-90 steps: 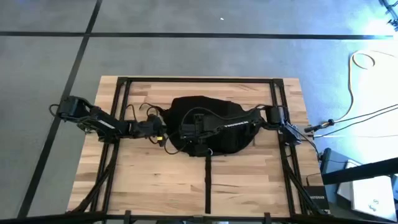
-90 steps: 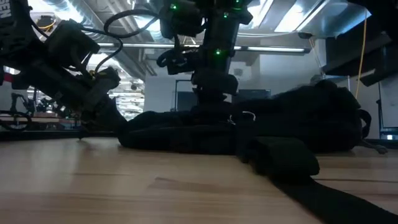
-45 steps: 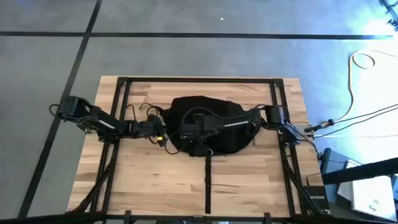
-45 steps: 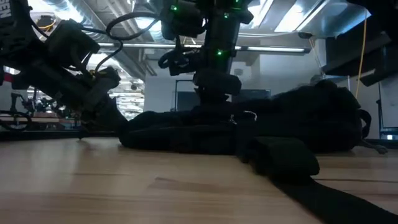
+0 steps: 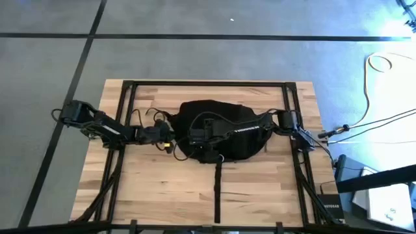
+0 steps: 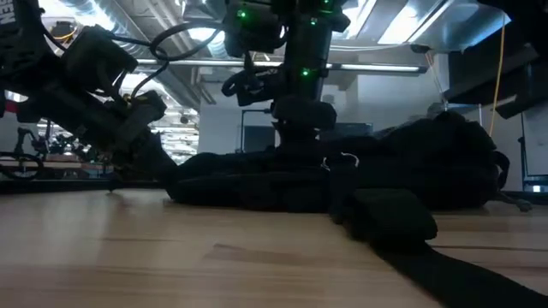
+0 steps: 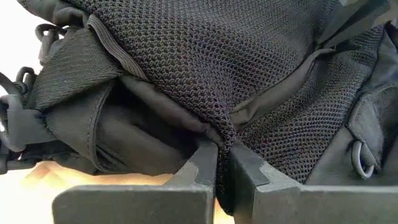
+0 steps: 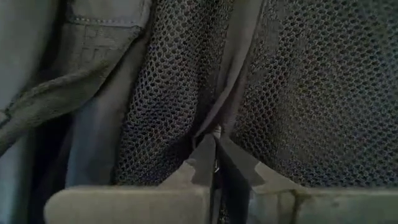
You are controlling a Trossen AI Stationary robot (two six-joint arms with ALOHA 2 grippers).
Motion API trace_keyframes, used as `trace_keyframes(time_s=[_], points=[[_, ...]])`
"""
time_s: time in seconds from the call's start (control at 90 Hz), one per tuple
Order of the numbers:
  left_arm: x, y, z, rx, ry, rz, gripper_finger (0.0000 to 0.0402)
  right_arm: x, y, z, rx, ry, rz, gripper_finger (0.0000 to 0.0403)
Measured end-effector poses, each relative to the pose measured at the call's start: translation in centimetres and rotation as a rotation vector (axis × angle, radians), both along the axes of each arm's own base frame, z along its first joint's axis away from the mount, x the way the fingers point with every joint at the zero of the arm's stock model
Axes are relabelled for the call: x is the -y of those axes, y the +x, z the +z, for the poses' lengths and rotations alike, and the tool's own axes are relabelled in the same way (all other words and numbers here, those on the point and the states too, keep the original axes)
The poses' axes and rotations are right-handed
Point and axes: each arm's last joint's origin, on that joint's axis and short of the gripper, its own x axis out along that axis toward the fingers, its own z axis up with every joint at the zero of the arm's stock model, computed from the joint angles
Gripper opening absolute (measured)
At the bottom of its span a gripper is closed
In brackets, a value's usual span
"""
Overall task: Unpack backpack
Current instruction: Close the black bag
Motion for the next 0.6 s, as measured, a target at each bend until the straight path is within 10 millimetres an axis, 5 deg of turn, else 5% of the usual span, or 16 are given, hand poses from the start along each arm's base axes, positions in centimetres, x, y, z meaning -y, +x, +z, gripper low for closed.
trace_keyframes(time_s=[0.6], points=[[0.0,-0.03,-0.02,-0.003,0.002,-0.001,0.0,0.01,-0.98,-0.12,-0.099,-0.003,-0.007,0.0]])
